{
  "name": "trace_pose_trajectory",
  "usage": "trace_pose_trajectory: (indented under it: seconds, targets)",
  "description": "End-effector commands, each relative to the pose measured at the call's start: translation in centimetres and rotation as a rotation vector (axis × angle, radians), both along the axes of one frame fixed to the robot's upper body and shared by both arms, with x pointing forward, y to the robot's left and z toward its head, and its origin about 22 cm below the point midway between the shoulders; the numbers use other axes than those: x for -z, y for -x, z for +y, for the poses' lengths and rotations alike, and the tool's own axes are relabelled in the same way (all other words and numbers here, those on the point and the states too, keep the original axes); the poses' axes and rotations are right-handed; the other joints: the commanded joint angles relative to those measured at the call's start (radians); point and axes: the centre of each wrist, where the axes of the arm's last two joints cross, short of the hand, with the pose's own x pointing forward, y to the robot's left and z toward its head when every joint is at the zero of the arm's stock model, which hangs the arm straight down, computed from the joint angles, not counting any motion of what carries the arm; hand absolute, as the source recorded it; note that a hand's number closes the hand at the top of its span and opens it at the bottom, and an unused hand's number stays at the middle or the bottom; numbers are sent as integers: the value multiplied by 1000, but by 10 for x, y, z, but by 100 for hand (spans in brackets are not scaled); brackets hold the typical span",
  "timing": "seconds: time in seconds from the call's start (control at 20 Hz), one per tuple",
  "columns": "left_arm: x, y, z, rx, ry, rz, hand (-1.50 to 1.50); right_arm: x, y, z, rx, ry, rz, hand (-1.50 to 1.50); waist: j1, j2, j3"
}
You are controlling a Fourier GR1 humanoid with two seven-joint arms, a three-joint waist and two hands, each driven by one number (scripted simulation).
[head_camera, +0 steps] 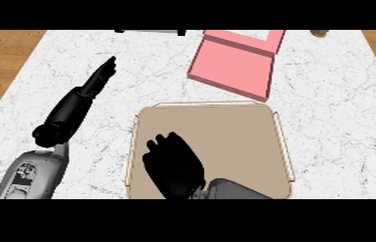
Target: Pick the sweet potato from the tray and place it in the cardboard box
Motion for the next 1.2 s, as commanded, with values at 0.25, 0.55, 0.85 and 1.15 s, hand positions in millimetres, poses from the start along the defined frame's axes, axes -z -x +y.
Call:
trace_pose_trajectory:
  seconds: [0.25, 0.55, 0.85, 1.15]
  targets:
    - [7, -7, 0, -50, -7, 18, 0, -52, -36, 39, -293, -262, -216, 150, -38, -11, -2]
    - [3, -3, 17, -69, -11, 8, 0, -107, -55, 20, 6, -528, -220, 150, -52, -16, -2]
    - [14, 2, 19, -64, 5, 17, 0, -137, -100, 2, 233, -619, -218, 150, -61, -15, -3]
    - [13, 16, 18, -27, -7, 9, 0, -127, -167, -26, 374, -634, -232, 150, -43, -12, -2]
